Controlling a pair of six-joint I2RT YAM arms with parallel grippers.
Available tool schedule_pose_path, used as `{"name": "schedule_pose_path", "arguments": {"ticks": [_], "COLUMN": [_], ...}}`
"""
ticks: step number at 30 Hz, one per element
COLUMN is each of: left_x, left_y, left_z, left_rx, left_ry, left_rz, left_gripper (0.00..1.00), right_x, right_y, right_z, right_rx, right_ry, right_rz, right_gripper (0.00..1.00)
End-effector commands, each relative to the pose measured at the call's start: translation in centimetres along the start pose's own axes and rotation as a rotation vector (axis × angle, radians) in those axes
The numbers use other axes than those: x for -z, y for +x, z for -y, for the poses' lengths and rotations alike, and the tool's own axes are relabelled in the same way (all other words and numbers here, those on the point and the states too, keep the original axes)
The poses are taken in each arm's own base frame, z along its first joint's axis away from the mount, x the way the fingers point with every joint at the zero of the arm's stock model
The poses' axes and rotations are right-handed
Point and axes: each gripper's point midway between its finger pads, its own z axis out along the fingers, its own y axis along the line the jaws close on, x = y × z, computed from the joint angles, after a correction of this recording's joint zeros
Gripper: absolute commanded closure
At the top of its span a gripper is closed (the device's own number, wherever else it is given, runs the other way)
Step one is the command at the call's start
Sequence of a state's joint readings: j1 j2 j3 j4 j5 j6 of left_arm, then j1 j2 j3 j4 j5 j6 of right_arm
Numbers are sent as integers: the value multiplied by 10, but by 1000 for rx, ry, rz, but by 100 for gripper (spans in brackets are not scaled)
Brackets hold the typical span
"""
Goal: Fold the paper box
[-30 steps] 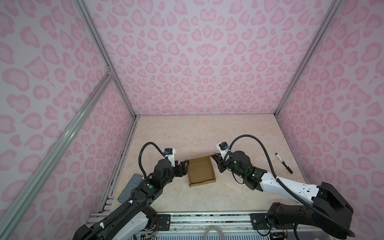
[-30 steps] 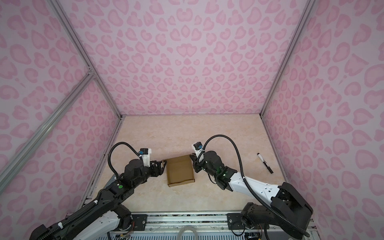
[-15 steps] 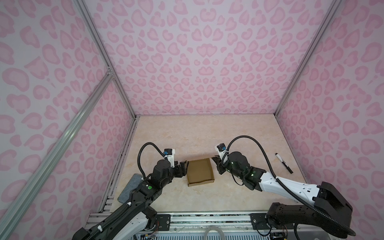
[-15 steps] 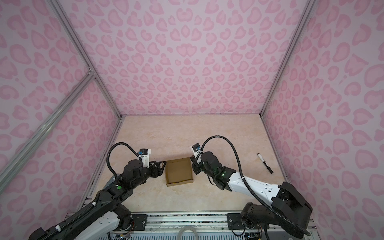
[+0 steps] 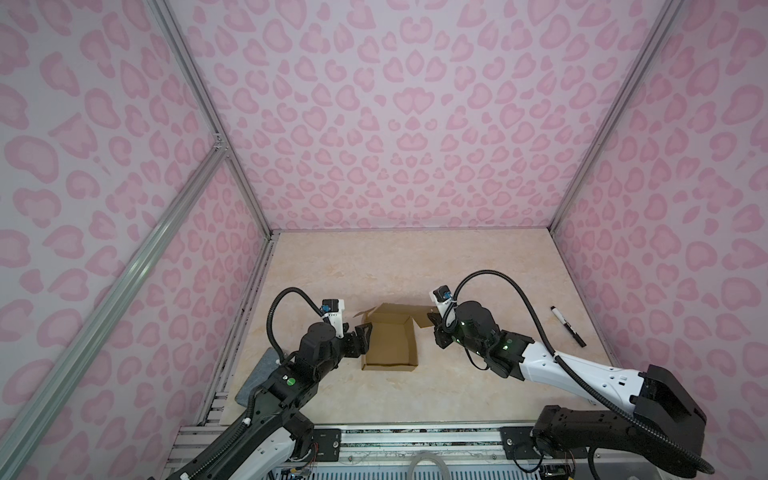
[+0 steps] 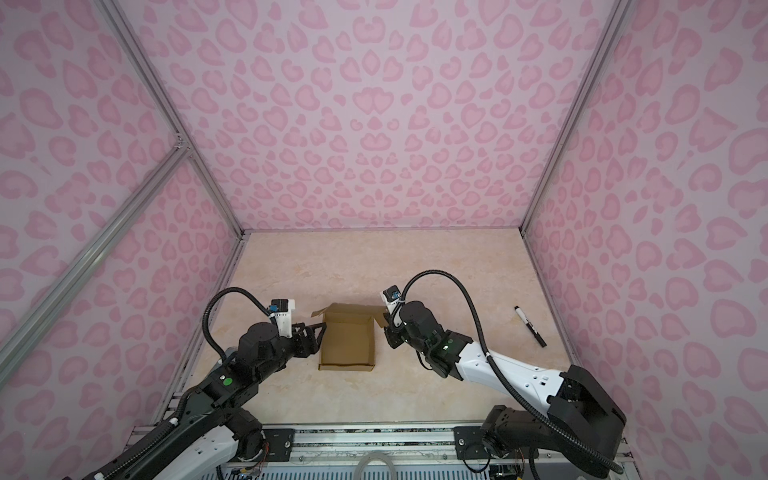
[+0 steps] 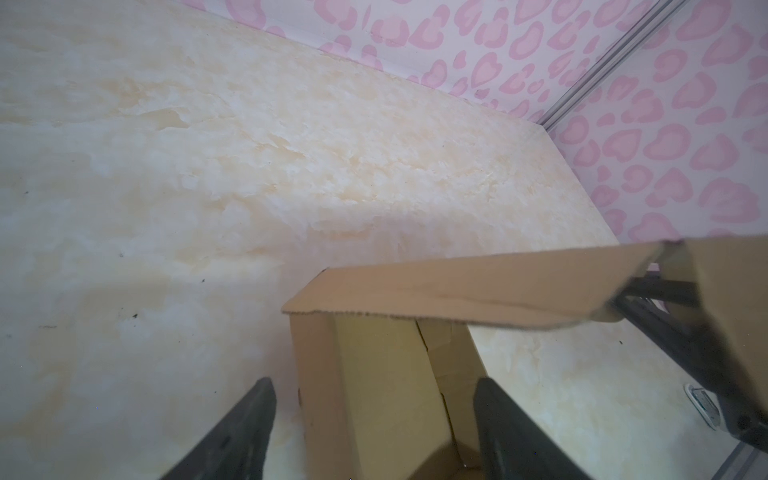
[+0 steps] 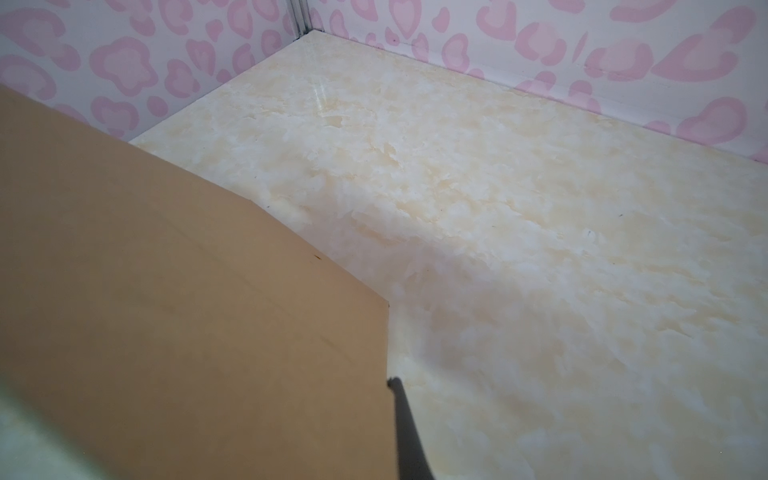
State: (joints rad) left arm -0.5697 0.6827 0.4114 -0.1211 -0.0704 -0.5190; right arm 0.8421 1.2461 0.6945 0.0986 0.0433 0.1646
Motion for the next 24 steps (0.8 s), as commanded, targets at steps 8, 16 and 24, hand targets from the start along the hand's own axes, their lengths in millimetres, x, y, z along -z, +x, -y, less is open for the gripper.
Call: {"name": "schedule_pose_path", "arguments": {"ticks": [8, 16, 24], "left_x": [6, 19, 5], "left_y": [-3, -14, -5], "left_z": [-18, -18, 3], "left_rx": [5, -14, -61], "left_ry": [-87, -88, 23], "left_rz": [39, 93, 42], "left_gripper": [22, 23, 23], "right_x": [14, 30, 43], "right_y": [-10, -8, -5], "right_z": [-3, 8, 12], "right_rx": [158, 222, 256], "right_ry": [102, 151, 161], "right_rz": [-60, -149, -209], "right_gripper": [97, 97, 98]}}
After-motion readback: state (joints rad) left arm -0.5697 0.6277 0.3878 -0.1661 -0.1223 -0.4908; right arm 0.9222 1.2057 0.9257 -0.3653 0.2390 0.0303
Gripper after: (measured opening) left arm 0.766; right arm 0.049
